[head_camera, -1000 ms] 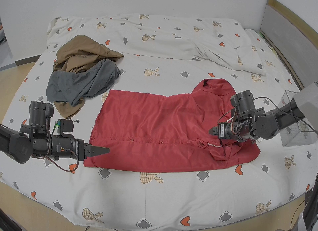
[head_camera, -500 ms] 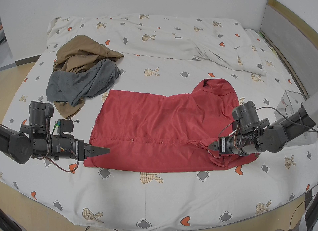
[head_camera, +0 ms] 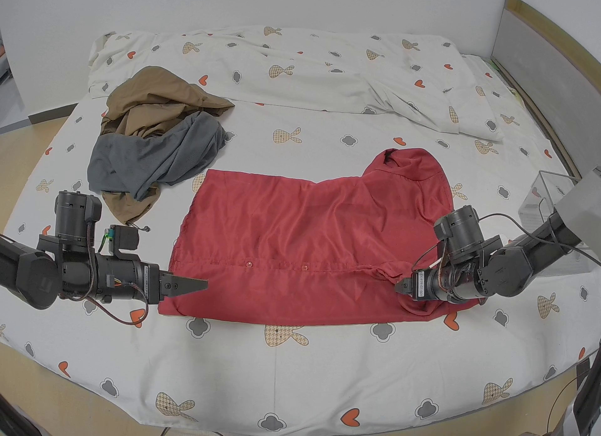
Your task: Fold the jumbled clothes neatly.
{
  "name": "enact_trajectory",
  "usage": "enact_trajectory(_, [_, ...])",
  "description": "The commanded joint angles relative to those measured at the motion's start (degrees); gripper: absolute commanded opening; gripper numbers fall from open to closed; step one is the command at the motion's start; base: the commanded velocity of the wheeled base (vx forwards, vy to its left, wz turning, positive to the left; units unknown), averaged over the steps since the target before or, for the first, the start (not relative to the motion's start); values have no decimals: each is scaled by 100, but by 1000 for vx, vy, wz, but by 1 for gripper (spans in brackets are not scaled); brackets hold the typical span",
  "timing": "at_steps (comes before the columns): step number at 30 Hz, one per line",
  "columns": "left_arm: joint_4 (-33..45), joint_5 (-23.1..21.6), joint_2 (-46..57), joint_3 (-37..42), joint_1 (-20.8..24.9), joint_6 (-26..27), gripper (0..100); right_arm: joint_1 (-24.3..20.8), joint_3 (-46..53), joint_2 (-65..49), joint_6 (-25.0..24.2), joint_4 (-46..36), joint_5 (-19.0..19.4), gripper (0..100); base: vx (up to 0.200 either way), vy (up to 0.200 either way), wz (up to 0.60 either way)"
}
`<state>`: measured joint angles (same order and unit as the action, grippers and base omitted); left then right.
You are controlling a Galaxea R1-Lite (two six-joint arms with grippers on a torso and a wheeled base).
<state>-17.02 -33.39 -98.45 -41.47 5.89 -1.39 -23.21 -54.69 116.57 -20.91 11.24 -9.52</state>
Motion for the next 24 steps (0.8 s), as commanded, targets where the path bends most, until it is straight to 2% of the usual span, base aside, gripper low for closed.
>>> enact_trajectory(1, [-3,-1,-16,-1,0,-2,100,124,-156,481,-1,238,20,100,0,0,0])
enact_trajectory(5, [-3,-1,-16,-1,0,-2,100,150,-174,692,-10,361,143,100,0,0,0])
enact_trajectory(14, [-3,-1,19,34,0,-2,100,97,-235,710,-247,361,170,100,0,0,0])
enact_trajectory(24, [-3,-1,54,43,9,-2,100,18,-112,-591,-238,124,170,100,0,0,0])
